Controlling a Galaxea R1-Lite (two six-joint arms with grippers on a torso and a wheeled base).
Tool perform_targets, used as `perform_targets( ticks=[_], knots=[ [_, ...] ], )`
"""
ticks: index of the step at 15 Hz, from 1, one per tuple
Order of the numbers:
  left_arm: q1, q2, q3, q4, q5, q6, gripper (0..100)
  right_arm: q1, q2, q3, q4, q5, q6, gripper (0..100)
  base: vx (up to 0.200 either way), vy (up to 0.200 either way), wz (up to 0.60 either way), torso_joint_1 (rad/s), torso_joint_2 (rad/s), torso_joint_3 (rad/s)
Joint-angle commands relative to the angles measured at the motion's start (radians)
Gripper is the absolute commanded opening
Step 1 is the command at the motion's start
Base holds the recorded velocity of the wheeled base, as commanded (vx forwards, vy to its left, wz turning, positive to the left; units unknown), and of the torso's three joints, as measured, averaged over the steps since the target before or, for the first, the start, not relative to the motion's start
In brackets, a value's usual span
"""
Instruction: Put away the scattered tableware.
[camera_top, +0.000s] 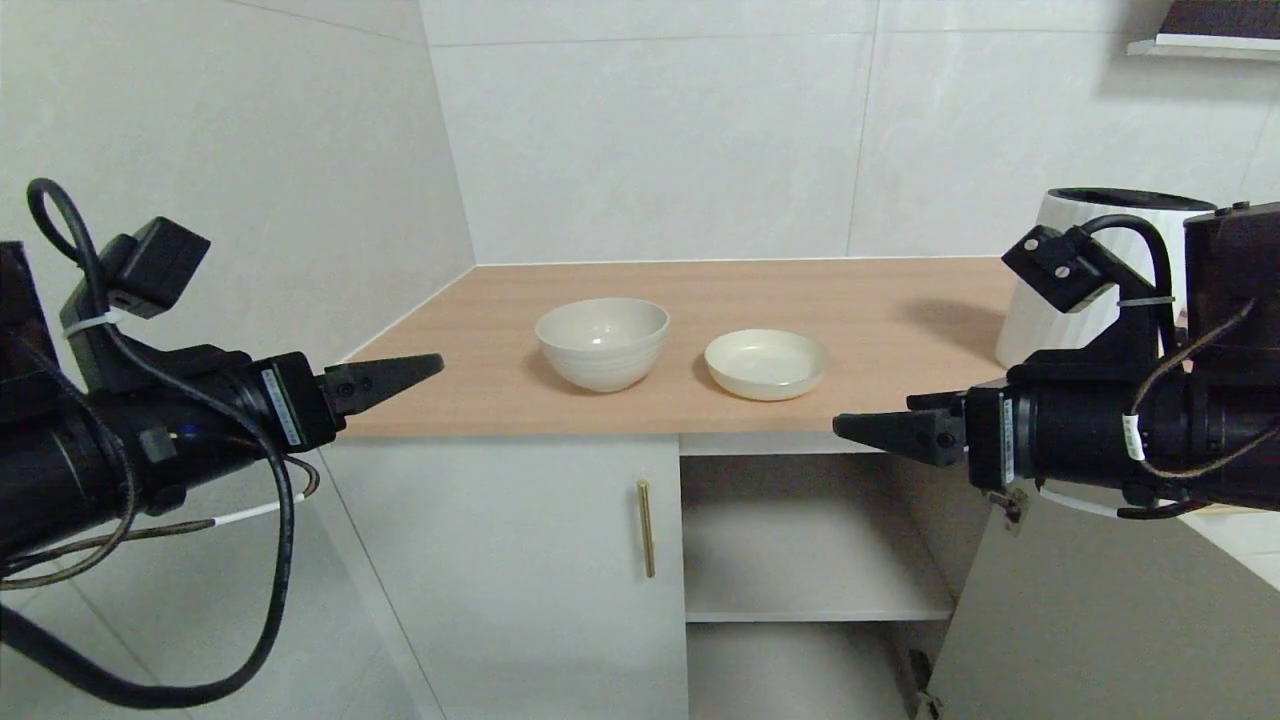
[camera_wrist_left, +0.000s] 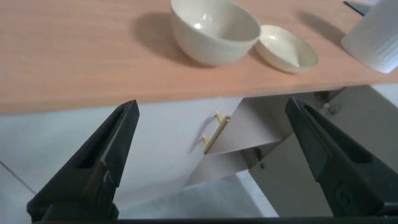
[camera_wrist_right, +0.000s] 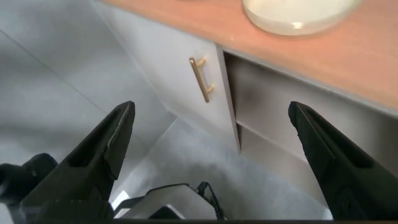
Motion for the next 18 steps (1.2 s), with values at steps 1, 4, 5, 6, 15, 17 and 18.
perform_targets(
  ticks=[1, 4, 5, 6, 15, 17, 18],
  knots=[
    [-0.001, 0.030, -0.004, -0.001, 0.000, -0.001, 100, -0.002, 0.025, 0.002, -0.012, -0.001, 0.000, 100, 0.000, 0.000, 0.00, 0.193, -0.47, -0.276],
    [-0.006, 0.062, -0.033, 0.007, 0.000, -0.001, 100, -0.003, 0.054, 0.008, -0.048, 0.001, -0.001, 100, 0.000, 0.000, 0.00, 0.203, -0.48, -0.281],
    [-0.014, 0.071, -0.045, 0.015, 0.000, -0.001, 100, -0.006, 0.070, 0.006, -0.063, -0.001, -0.001, 100, 0.000, 0.000, 0.00, 0.149, -0.34, -0.193],
    [-0.032, 0.092, -0.081, 0.039, 0.001, -0.001, 100, -0.019, 0.119, -0.003, -0.115, -0.004, -0.009, 100, 0.000, 0.000, 0.00, 0.085, -0.19, -0.110],
    [-0.081, 0.392, -0.641, 0.658, 0.072, -0.180, 100, -0.054, 0.314, -0.282, 0.066, -0.266, 0.077, 100, 0.000, 0.000, 0.00, 0.008, -0.02, -0.011],
    [-0.135, 0.439, -0.657, 0.599, 0.184, -0.248, 100, -0.054, 0.329, -0.284, 0.058, -0.306, 0.077, 100, 0.000, 0.000, 0.00, 0.000, 0.00, 0.000],
    [-0.162, 0.513, -0.670, 0.520, 0.326, -0.280, 100, -0.054, 0.332, -0.282, 0.047, -0.311, 0.077, 100, 0.000, 0.000, 0.00, 0.000, 0.00, 0.000]
  ],
)
